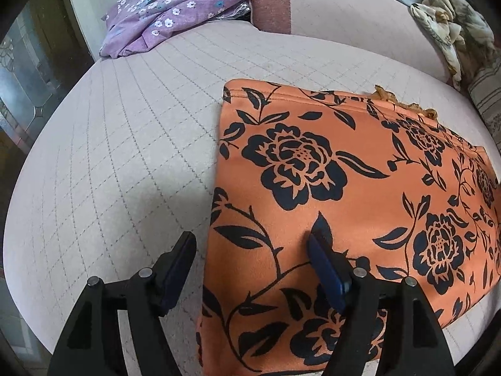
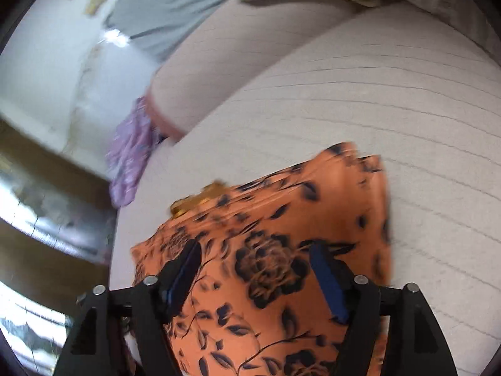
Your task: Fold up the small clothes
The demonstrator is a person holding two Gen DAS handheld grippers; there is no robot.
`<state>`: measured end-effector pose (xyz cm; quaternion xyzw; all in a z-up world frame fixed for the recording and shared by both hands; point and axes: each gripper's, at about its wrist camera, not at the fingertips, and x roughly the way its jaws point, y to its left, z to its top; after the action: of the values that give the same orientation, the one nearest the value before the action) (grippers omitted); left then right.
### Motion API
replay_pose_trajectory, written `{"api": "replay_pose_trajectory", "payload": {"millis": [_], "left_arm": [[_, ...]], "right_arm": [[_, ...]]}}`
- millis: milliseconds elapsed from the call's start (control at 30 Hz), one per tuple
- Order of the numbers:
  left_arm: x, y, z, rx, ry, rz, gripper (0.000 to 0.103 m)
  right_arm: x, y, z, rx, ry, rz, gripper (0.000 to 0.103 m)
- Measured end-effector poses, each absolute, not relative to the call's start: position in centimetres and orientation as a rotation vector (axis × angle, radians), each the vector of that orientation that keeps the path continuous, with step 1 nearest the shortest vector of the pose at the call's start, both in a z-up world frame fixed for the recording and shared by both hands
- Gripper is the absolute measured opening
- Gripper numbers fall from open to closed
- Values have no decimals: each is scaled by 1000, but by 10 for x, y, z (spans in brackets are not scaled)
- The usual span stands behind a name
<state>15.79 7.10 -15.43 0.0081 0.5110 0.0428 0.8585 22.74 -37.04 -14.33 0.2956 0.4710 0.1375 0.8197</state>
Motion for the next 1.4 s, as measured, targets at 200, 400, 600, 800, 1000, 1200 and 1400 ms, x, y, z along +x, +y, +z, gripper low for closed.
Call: {"api": "replay_pose_trajectory", "payload": {"millis": [200,400,600,800,1000,1200,1400], "left_arm": [[153,66,-144,55,1066,96,75],[140,62,-129,50,1031,90,75],[122,59,-109,49,989,92,75],[117,50,-111,16,988,82,75],[114,34,-113,-36,962,61,75],[113,18,-130,-2,1001,40,75],[110,17,-125,7,971,35,75]], "right_arm": [[214,-381,-150,627,1054,144,75],[164,-351,-138,526,1044,325,85],[137,-383,-151,640,1036,181,80],[82,-380,-142,759,1002,201,82],[51,-380,-175,918,1052,138,82],[71,-397,-184,1030,966,72,81],[74,-402,-174,972,918,14,7]]}}
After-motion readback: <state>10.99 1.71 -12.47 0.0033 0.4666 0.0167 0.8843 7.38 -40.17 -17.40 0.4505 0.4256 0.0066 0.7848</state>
